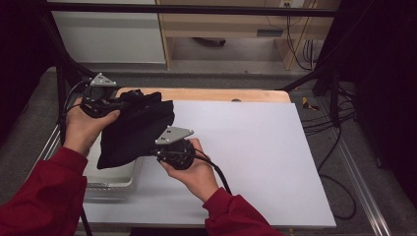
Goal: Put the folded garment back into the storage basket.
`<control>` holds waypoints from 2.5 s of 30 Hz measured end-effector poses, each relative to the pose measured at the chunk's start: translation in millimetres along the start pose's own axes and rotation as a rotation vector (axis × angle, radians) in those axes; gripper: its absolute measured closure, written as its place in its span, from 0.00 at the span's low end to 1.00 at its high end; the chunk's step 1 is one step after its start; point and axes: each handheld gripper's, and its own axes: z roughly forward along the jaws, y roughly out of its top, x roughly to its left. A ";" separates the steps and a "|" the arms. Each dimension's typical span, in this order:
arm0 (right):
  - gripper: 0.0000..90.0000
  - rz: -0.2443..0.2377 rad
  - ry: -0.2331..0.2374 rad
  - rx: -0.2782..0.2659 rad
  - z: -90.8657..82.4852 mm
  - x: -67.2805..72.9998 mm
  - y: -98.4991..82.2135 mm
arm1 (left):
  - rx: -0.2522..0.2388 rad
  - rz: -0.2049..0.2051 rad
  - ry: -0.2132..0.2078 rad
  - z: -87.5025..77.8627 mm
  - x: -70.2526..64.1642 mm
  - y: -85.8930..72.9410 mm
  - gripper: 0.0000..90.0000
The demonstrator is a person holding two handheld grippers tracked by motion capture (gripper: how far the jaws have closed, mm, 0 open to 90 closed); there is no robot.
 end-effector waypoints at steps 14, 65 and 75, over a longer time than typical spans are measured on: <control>0.84 -0.005 0.023 0.004 31.9 8.7 12.4 | 0.015 -0.042 0.043 -10.6 25.2 -16.1 0.84; 0.84 0.025 0.052 -0.005 89.1 36.1 9.9 | 0.061 -0.050 0.111 -15.4 45.2 -39.6 0.84; 0.84 0.033 0.060 -0.008 94.3 39.6 9.3 | 0.066 -0.036 0.115 -17.9 46.6 -45.0 0.84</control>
